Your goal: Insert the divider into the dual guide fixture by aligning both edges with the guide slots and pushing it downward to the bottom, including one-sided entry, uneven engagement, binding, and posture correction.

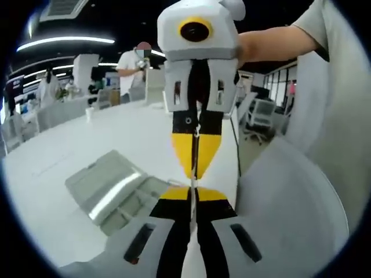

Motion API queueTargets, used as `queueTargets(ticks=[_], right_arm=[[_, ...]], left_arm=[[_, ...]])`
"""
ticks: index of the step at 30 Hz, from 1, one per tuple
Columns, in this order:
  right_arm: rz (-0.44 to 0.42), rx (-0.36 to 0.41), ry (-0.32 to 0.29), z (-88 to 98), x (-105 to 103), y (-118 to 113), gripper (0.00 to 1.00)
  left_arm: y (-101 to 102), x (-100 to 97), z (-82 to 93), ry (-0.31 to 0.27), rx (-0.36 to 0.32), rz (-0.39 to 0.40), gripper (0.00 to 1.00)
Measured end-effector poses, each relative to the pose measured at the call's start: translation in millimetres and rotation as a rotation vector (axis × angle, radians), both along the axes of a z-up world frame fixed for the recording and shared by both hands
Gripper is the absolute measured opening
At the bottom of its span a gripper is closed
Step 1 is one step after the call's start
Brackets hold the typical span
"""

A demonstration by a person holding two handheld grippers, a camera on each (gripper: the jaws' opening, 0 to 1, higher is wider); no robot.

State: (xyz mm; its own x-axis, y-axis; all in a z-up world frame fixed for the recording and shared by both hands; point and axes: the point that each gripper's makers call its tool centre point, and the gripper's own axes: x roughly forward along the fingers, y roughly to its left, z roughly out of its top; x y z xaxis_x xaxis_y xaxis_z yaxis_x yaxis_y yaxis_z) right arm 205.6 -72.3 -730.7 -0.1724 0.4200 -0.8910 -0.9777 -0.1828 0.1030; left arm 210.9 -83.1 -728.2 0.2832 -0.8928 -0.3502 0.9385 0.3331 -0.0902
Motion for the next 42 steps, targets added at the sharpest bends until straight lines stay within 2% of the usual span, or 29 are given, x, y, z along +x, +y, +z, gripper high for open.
queueTargets(ticks=[13,14,15,16,17,18,20,23,28,31,42], right_arm=[[-0.025,-0.088,0.031,-6.1,-1,9,0.0],[-0.029,-0.09,0.033,-6.3,-1,10,0.0],[-0.033,-0.092,0.035,-6.4,0,10,0.0],[-0.032,-0.091,0.033,-6.5,2,11,0.0],[-0.037,-0.091,0.03,-6.7,4,12,0.0],[-0.045,-0.097,0.022,-7.4,7,12,0.0],[-0.061,-0.104,0.016,-8.8,12,12,0.0],[-0.08,-0.113,0.009,-10.4,18,13,0.0],[-0.125,-0.137,-0.015,-14.9,29,16,0.0],[-0.141,-0.162,-0.04,-20.6,37,15,0.0],[-0.187,-0.2,-0.064,-26.0,50,14,0.0]], left_arm=[[7,-4.5,-5.4,0.032,0.009,0.012,0.0],[8,-3.4,-5.5,0.034,0.011,0.02,0.0],[10,-1.6,-6.2,0.062,0.005,0.043,0.01],[12,0.9,-6.6,0.056,0.01,0.055,0.02],[14,3.0,-7.8,0.056,0.017,0.071,0.04],[20,7.4,-9.9,0.07,0.025,0.105,0.1],[24,10.0,-9.3,0.06,0.026,0.112,0.16],[31,13.0,-8.1,0.047,0.04,0.125,0.18],[40,18.2,-8.1,0.028,0.063,0.152,0.26],[45,18.1,-9.6,0.017,0.081,0.157,0.27],[57,19.7,-10.7,0.012,0.104,0.202,0.38]])
